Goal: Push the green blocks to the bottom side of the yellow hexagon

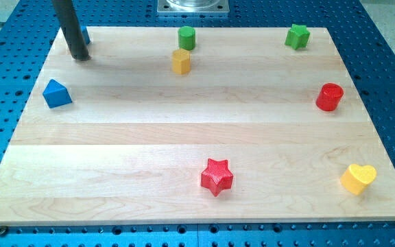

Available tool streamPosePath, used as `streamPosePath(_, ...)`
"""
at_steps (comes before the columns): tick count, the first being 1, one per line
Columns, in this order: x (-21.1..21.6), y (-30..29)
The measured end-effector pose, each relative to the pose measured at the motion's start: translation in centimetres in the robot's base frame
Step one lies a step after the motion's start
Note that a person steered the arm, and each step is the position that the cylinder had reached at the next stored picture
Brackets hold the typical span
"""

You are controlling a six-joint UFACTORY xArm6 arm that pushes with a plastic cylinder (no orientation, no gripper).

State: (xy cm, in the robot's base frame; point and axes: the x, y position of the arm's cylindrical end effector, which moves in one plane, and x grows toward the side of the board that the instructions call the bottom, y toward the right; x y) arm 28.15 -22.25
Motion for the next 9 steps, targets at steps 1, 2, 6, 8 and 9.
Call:
streamPosePath(1, 0.0, 0.9)
streamPosePath(2, 0.0, 0.9)
streamPosePath(6, -0.7, 2.7)
streamPosePath(8, -7.7, 15.5)
streamPosePath(9, -6.5, 21.1)
